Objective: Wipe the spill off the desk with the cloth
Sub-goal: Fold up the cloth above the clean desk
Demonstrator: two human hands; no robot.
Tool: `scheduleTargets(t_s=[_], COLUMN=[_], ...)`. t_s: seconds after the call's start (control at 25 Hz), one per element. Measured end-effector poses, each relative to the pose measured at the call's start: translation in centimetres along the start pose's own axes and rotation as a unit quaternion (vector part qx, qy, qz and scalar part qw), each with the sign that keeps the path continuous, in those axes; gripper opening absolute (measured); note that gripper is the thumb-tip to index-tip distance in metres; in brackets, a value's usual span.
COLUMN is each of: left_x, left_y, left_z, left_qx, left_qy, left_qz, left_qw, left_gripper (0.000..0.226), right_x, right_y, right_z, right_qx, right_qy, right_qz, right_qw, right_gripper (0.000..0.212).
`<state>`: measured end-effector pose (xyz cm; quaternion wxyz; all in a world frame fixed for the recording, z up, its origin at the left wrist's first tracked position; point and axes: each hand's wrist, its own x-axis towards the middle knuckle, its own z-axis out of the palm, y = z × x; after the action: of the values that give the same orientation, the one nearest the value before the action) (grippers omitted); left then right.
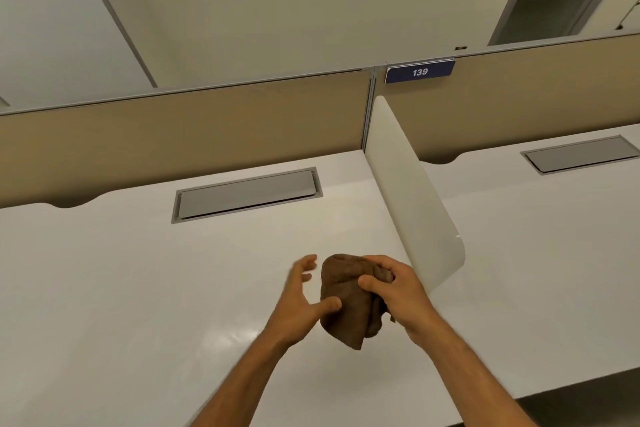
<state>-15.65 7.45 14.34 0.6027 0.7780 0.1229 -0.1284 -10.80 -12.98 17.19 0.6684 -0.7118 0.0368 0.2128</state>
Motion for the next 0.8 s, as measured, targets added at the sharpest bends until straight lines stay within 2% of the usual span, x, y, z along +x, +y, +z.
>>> scheduleTargets(t_s=[0.08, 0.12, 0.24, 0.36, 0.44, 0.56, 0.68, 0.8], left_x=[1.2, 1.8, 3.8, 6.2, 8.0, 11.4, 15.4, 18.8], left_y=[0.1, 0.1, 0.1, -0.5, -1.4, -2.0, -1.7, -1.7], left_z=[0.6, 1.1, 2.6, 4.3, 5.6, 7.2, 8.3, 9.7], left_qx=[-0.084, -0.118, -0.161, -0.196, -0.183, -0.165, -0.161, -0.136], left_qy=[-0.107, -0.117, -0.059, -0.02, -0.017, -0.037, -0.039, -0.02], left_qz=[-0.048, -0.056, -0.071, -0.113, -0.144, -0.184, -0.164, -0.151], left_qw=[0.99, 0.984, 0.983, 0.974, 0.972, 0.968, 0.972, 0.979], left_gripper=[0.076, 0.074, 0.06, 0.044, 0.041, 0.047, 0.048, 0.043], right_x=[1.8, 2.7, 4.5, 5.6, 7.0, 10.8, 14.0, 16.5], right_y=[-0.5, -0.5, 0.9, 4.4, 6.3, 7.2, 7.2, 8.7], right_z=[-1.1, -1.3, -1.2, -1.2, -1.7, -2.9, -3.8, -4.4], right_qx=[0.019, 0.034, 0.037, 0.01, -0.006, -0.094, -0.144, -0.201], right_qy=[-0.029, -0.019, 0.038, -0.001, -0.019, 0.043, 0.102, 0.145], right_qz=[0.002, 0.003, 0.013, 0.075, 0.079, 0.028, -0.044, -0.11], right_qw=[0.999, 0.999, 0.999, 0.997, 0.997, 0.994, 0.983, 0.962], right_gripper=[0.038, 0.044, 0.07, 0.087, 0.078, 0.065, 0.06, 0.046])
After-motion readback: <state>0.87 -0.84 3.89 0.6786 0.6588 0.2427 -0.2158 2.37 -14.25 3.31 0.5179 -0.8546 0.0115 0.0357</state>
